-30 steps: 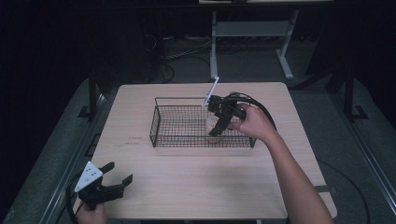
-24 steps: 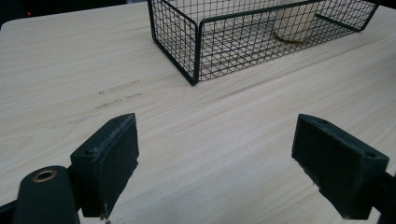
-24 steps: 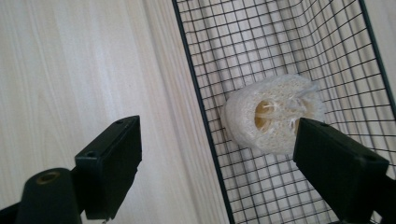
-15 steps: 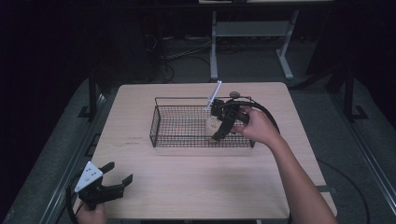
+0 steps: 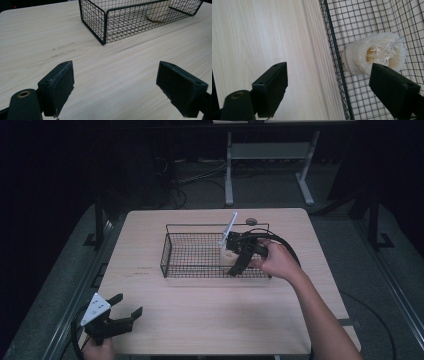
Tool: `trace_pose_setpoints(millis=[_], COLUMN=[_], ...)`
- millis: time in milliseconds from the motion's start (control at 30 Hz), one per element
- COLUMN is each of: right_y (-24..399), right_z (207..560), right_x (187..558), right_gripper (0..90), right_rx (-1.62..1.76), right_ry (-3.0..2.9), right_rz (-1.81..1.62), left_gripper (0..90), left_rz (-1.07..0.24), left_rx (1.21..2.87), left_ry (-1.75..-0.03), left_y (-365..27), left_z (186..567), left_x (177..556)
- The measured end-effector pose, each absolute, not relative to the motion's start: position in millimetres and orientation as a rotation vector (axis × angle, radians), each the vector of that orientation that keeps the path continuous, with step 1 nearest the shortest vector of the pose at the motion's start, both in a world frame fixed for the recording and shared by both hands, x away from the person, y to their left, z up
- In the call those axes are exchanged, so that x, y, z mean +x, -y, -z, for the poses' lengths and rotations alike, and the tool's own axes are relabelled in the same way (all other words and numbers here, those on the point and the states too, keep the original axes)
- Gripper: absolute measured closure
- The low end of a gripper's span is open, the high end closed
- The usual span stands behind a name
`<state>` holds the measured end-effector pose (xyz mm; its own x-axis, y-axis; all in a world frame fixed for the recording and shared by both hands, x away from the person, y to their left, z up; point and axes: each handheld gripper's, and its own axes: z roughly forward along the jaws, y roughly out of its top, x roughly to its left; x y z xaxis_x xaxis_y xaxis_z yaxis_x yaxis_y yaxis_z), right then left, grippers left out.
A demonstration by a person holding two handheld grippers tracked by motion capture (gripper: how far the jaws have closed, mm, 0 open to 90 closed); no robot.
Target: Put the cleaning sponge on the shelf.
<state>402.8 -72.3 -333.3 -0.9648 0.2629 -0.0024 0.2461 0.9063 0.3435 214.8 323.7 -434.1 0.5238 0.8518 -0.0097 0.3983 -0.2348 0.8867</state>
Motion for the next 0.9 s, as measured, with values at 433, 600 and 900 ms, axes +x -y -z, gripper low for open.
trace_pose_setpoints(millis=[433,600,900], right_y=[67.9,69.1,74.4], right_z=[336.6,338.8,350.4], right_x=[383.3,377.0,370.2], right_gripper=[14.6,14.6,14.6], right_rx=[0.334,0.313,0.318], right_ry=[-3.051,-3.046,-3.053], right_rz=[-0.563,-0.567,-0.576], left_gripper=[13.9,13.9,13.9], left_rz=[-0.616,-0.617,-0.620], left_rx=[1.842,1.842,1.842], left_ry=[-1.031,-1.032,-1.034], left_y=[-322.8,-322.8,-323.3], left_z=[434.1,434.1,434.0], left_x=[214.6,214.4,214.1])
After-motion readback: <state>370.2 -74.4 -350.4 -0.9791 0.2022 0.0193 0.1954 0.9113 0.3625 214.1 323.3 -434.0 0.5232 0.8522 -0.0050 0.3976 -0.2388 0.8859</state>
